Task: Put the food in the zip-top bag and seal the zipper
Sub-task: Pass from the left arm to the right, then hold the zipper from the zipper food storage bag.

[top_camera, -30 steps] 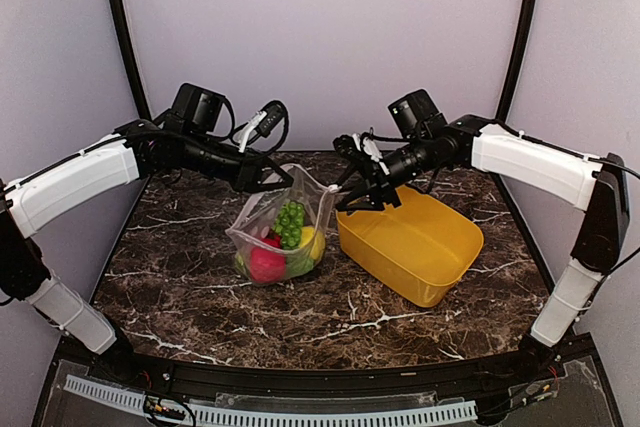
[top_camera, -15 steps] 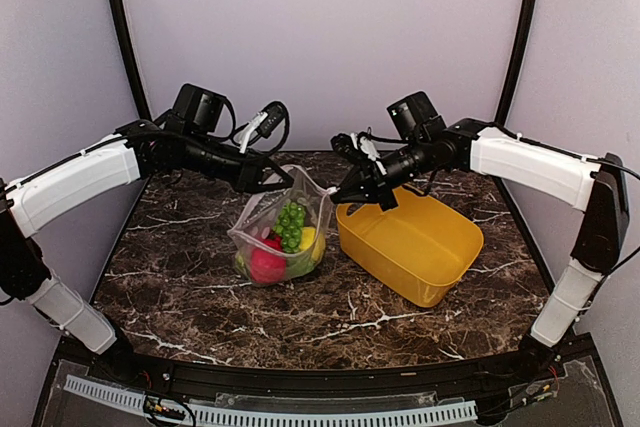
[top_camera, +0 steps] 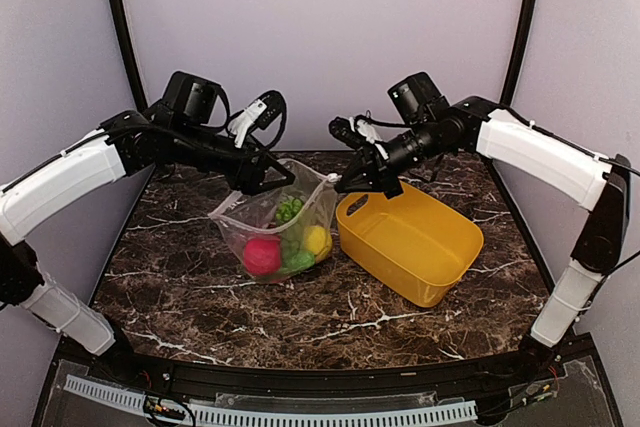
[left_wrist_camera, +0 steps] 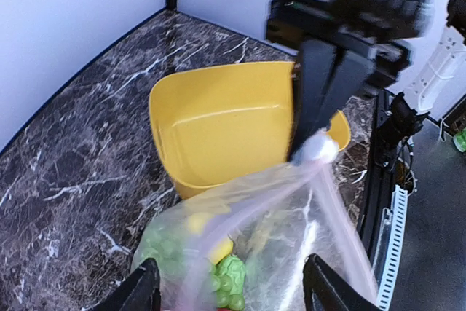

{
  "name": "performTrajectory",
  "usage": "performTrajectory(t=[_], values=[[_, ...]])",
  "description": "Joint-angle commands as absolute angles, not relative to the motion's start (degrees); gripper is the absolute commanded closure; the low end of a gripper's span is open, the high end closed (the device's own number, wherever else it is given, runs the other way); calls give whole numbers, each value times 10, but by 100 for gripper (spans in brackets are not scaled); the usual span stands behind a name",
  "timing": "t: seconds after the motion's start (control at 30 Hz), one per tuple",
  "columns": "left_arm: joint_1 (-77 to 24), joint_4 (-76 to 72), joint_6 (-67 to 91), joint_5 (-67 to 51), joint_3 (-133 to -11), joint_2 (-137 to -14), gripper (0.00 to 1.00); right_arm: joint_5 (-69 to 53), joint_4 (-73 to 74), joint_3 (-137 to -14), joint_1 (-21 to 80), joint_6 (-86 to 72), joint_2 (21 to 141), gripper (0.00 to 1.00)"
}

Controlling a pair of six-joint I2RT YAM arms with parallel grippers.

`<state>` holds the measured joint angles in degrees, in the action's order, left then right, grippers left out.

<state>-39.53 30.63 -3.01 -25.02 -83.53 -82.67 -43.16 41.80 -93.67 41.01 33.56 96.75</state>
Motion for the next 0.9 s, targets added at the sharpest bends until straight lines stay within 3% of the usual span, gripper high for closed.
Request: performTrajectory(t=[0.0, 0.27, 0.63, 0.87], values=[[-472, 266, -101, -150, -865, -752, 30, -385, 504, -995, 429, 300, 963, 100], [-543, 253, -155, -117, -890, -799, 26, -362, 539, -1021, 429, 276, 960, 100], [-545, 217, -224, -112, -901, -855, 28, -391, 530, -1009, 430, 293, 928, 100], [-546, 245, -231, -134, -942, -903, 37, -387, 528, -1008, 430, 295, 917, 100]])
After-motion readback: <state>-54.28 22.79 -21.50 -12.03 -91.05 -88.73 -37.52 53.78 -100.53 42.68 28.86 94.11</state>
